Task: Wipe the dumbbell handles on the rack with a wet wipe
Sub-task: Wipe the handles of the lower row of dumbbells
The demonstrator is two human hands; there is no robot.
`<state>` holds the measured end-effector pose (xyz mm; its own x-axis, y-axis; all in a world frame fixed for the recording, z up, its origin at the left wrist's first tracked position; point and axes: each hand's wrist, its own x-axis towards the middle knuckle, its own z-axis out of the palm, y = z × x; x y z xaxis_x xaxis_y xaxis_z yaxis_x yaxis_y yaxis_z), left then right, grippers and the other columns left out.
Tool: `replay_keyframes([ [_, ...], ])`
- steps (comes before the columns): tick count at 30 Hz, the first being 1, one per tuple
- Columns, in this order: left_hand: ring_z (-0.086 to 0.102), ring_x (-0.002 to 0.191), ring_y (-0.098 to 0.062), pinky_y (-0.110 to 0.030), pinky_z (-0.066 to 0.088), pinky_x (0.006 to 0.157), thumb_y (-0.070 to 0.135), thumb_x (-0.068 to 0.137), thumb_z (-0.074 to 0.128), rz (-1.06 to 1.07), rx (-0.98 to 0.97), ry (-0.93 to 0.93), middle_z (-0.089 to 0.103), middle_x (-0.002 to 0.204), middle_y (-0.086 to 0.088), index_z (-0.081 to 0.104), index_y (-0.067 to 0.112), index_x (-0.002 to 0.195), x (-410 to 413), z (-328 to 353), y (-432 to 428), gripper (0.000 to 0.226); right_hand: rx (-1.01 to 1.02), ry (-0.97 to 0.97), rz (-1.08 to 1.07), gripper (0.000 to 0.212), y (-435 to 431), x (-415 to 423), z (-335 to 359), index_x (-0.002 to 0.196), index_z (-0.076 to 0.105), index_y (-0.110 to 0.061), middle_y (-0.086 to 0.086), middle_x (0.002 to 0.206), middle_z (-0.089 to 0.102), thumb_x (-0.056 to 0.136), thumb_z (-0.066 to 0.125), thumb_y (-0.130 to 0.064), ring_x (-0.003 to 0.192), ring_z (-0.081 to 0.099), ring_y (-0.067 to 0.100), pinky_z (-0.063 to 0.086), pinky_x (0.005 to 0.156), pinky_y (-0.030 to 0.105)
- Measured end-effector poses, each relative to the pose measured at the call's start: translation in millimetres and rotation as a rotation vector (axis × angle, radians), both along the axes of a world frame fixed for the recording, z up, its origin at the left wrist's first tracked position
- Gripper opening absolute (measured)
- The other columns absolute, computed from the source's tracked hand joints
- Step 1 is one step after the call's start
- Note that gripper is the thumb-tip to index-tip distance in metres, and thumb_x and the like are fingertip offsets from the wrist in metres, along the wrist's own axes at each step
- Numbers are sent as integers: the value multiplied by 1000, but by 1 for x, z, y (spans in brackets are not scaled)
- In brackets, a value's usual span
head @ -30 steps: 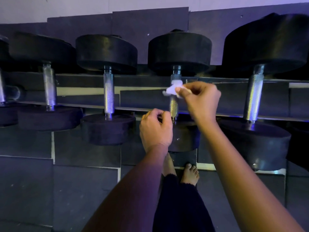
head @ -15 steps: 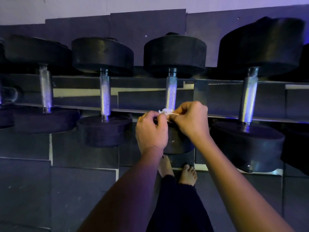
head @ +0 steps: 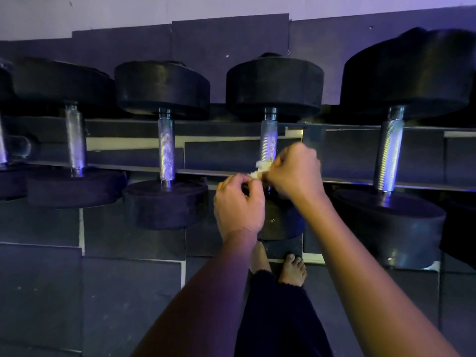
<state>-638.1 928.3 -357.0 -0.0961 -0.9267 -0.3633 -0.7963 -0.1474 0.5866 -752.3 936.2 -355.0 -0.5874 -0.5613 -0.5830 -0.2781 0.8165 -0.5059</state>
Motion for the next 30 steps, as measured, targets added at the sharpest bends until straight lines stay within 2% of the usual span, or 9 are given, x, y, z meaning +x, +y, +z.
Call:
replay_keyframes([
  [6,59,86,-24,-31,44,71,38,75,43,9,-8,25,68,86,1,71,20,80,0,-2,0,34,-49,-49,-105,27,13,7,1,65,68,-8,6,65,63,69,82,-30,72,62,24,46,63,27],
  [8,58,84,-24,-30,41,69,38,75,43,0,-8,22,66,83,1,70,20,78,0,-2,0,32,-152,-13,-222,23,6,3,2,63,69,-13,3,66,67,70,83,-30,66,62,16,49,64,26],
  [10,57,83,-24,-30,40,68,38,75,42,-7,-10,19,65,81,0,66,22,74,0,-2,0,29,-292,41,-337,14,-4,-2,3,73,73,-17,0,70,69,75,79,-29,63,61,10,48,64,23],
  [12,56,83,-23,-29,37,68,38,75,42,-8,0,13,64,81,0,62,25,71,1,-2,0,24,-369,88,-442,18,-20,-7,2,83,76,-15,2,76,72,77,76,-31,68,64,12,49,68,24],
  [17,55,82,-24,-27,33,69,37,75,41,-15,10,5,58,78,2,53,28,67,-1,-2,0,17,-320,106,-495,38,-44,-3,-9,97,75,-12,6,92,74,71,80,-39,87,67,21,54,79,35],
  [22,54,84,-21,-28,35,70,31,83,50,-33,35,4,61,81,0,54,28,69,2,-4,1,15,-281,71,-542,31,-45,-10,-7,90,76,-13,3,89,74,70,82,-36,84,67,17,54,78,28],
  [25,54,84,-21,-30,39,69,39,77,42,-26,31,17,61,81,0,54,29,68,2,-4,1,18,-296,75,-543,19,-43,-16,-8,78,75,-13,4,77,72,73,78,-32,75,68,19,56,76,34],
  [28,55,84,-22,-32,41,70,41,74,38,-26,13,20,62,81,0,54,30,67,1,-5,1,20,-308,78,-473,23,-38,-16,-11,71,73,-13,6,69,70,73,77,-36,69,65,25,54,68,36],
  [30,55,85,-22,-31,41,70,42,73,38,-30,9,14,62,81,0,54,30,68,2,-6,0,21,-303,37,-447,29,-36,-14,-13,69,71,-13,4,67,67,70,79,-42,64,61,20,51,61,31],
])
